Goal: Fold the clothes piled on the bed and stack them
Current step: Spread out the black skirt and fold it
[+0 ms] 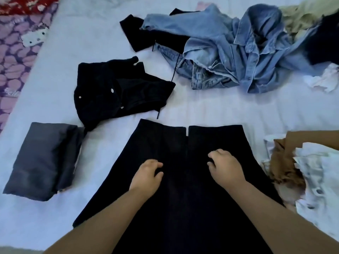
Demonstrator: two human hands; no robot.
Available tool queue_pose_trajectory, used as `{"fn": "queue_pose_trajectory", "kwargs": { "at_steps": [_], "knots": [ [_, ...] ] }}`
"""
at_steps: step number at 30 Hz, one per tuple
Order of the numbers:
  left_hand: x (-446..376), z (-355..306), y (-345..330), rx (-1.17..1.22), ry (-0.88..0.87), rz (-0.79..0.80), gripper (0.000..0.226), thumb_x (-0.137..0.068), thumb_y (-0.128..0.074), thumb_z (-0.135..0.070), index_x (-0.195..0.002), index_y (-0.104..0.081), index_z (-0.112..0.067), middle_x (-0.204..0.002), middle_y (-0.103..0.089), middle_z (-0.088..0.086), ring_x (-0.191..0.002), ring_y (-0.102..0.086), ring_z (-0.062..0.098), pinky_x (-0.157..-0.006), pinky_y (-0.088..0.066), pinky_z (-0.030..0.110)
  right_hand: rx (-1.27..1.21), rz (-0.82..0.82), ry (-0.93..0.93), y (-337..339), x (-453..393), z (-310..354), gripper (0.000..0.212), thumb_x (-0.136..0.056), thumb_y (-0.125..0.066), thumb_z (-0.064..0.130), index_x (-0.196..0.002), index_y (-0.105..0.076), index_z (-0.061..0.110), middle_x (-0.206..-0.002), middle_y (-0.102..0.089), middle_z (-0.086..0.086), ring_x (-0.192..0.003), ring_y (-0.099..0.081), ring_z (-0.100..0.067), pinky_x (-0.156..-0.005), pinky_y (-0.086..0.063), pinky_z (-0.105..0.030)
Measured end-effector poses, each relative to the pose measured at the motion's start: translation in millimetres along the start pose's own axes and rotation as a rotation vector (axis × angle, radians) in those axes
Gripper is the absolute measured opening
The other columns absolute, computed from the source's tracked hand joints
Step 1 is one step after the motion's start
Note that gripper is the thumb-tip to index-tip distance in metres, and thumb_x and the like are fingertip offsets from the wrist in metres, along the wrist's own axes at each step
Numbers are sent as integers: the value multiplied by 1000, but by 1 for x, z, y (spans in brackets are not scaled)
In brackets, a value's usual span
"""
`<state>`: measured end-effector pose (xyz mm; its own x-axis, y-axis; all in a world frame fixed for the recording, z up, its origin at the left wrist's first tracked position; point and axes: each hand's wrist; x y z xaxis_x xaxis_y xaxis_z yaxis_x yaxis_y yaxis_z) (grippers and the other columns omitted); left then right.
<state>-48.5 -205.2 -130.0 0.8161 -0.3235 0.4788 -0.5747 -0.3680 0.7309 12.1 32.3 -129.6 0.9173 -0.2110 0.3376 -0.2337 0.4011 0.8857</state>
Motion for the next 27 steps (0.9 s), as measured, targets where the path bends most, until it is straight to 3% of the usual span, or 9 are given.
{"fn": "queue_pose_trajectory", "kwargs": {
  "at_steps": [2,5,7,9,13,17,20,23,27],
  "knots": [
    [9,6,-28,-25,-72,34,32,-96,-53,-25,-127,-57,-21,-135,-44,-11,-124,-41,5,-101,-33,14,-87,28,71,-23,4,4,20,-94,-52,20,-109,-63,13,-104,-58,0,-99,-53,-17,-81,-46,-27],
    [23,9,-61,-93,-266,25,27,-89,-62,-20,-115,-67,-18,-119,-56,-6,-107,-54,11,-93,-48,28,-184,44,213,-49,12,16,13,-87,-61,13,-98,-69,12,-92,-61,0,-87,-57,-18,-73,-51,-29],
    [28,11,-77,-128,-390,13,31,-83,-58,-29,-110,-69,-19,-113,-61,-4,-97,-59,14,-84,-53,30,-219,18,279,-68,16,23,12,-80,-68,12,-91,-71,13,-83,-62,1,-76,-59,-18,-64,-52,-29],
    [30,15,-86,-186,-447,23,39,-81,-48,-37,-111,-67,-23,-114,-62,-6,-98,-59,13,-83,-52,29,-189,20,288,-84,18,29,13,-78,-69,13,-91,-71,12,-81,-62,0,-74,-59,-19,-62,-53,-31],
    [27,24,-93,-191,-481,13,40,-82,-44,-32,-114,-65,-24,-114,-61,-6,-100,-55,12,-84,-51,28,-130,-2,232,-95,17,33,16,-77,-73,11,-91,-67,6,-85,-62,-5,-79,-60,-22,-65,-53,-31],
    [22,32,-95,-228,-555,-10,38,-84,-44,-30,-114,-66,-22,-114,-61,-4,-99,-48,12,-81,-49,27,-33,-66,266,-98,13,37,27,-57,-88,15,-65,-62,10,-63,-57,-1,-55,-57,-16,-44,-49,-23],
    [22,42,-98,-278,-632,-39,39,-86,-43,-29,-119,-62,-21,-118,-59,-2,-100,-47,14,-83,-50,29,107,-43,292,-100,7,42,35,-51,-90,13,-56,-56,10,-54,-51,-2,-45,-51,-15,-36,-43,-22],
    [21,49,-101,-282,-668,-51,40,-87,-43,-29,-126,-51,-22,-122,-55,-2,-102,-48,16,-86,-49,30,209,-32,337,-101,2,42,38,-44,-91,11,-55,-55,9,-52,-50,-4,-43,-49,-17,-33,-40,-22],
    [19,54,-105,-294,-703,-52,42,-90,-42,-27,-131,-50,-20,-124,-56,0,-105,-50,17,-89,-49,31,133,-2,478,-92,-3,34,36,-50,-91,19,-61,-58,10,-60,-53,-2,-50,-53,-15,-38,-42,-20]
  ]
}}
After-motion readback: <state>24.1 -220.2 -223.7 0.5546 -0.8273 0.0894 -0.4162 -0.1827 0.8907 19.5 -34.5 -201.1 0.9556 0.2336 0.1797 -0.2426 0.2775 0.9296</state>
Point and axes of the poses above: each hand's wrist, its own x-axis away from the middle knuckle, its own y-axis out of the back of the hand, z = x × y
